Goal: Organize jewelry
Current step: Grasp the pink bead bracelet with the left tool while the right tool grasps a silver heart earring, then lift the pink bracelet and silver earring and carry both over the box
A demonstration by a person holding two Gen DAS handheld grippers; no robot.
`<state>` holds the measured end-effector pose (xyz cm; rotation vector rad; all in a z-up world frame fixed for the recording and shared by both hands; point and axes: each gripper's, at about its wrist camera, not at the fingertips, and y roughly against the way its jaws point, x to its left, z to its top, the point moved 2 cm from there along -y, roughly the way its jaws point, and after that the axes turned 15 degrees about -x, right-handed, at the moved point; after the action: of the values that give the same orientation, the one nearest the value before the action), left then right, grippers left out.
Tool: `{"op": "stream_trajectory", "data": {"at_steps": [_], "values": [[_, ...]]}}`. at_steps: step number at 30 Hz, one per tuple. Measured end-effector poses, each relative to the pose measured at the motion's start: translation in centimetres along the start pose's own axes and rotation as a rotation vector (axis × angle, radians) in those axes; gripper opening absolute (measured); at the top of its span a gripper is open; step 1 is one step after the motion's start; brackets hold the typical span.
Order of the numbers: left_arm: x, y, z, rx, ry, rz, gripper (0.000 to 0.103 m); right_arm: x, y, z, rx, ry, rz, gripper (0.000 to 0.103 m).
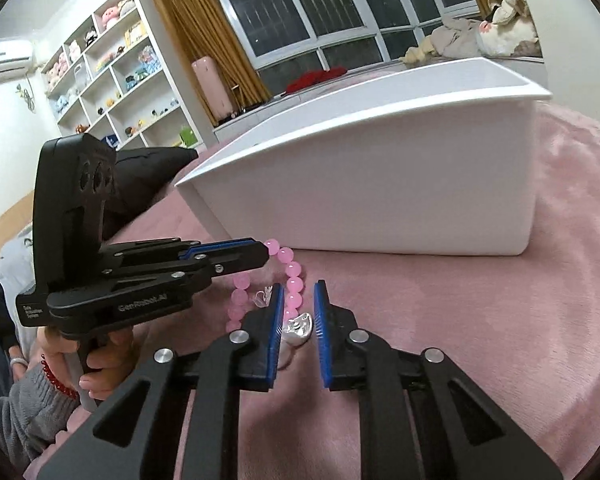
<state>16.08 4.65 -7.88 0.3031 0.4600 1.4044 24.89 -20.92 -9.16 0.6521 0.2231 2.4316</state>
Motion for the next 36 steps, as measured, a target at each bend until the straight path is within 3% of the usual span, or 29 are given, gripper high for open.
{"op": "stream_trajectory", "data": {"at_steps": [3,4,5,6,8,9,12,15,17,19,36], "values": [[-0.1,0.6,0.5,-0.014,-0.003,-0.013,0.017,0.3,-0.3,-0.1,0.022,0.008,-0.006,0.019],[-0.1,0.8,0.7,-0.019,-0.004,-0.016,0.017,0.6,-0.5,-0.2,0.033,0.017,0.002,0.033],[-0.1,1.1,0.9,-0.023,-0.005,-0.018,0.017,1.0,-0.5,-0.1,0.031,0.030,0.003,0.057],[0.0,1.5,1.1,-0.032,-0.005,-0.022,0.017,1.4,-0.5,-0.1,0.028,0.051,0.000,0.060],[-0.1,1.8,1.6,-0.044,-0.008,-0.026,0.017,1.6,-1.0,-0.5,0.067,0.069,-0.007,0.041],[-0.1,2.0,1.8,-0.050,-0.008,-0.029,0.017,1.8,-1.1,-0.8,0.082,0.078,-0.003,0.038],[-0.2,2.6,2.5,-0.066,-0.010,-0.040,0.017,3.3,-1.0,-1.2,0.104,0.135,0.035,0.038],[-0.5,3.1,3.1,-0.087,-0.016,-0.047,0.017,3.9,-2.5,-2.6,0.208,0.194,-0.006,0.038],[-0.6,3.5,3.5,-0.098,-0.015,-0.049,0.017,4.3,-2.8,-2.9,0.224,0.220,-0.020,0.036],[-0.6,3.9,4.0,-0.112,-0.014,-0.054,0.017,4.3,-2.6,-2.9,0.211,0.214,-0.017,0.026],[-0.8,6.5,8.4,-0.216,-0.055,-0.093,0.017,5.9,0.6,0.1,0.022,0.280,-0.069,0.025]]}}
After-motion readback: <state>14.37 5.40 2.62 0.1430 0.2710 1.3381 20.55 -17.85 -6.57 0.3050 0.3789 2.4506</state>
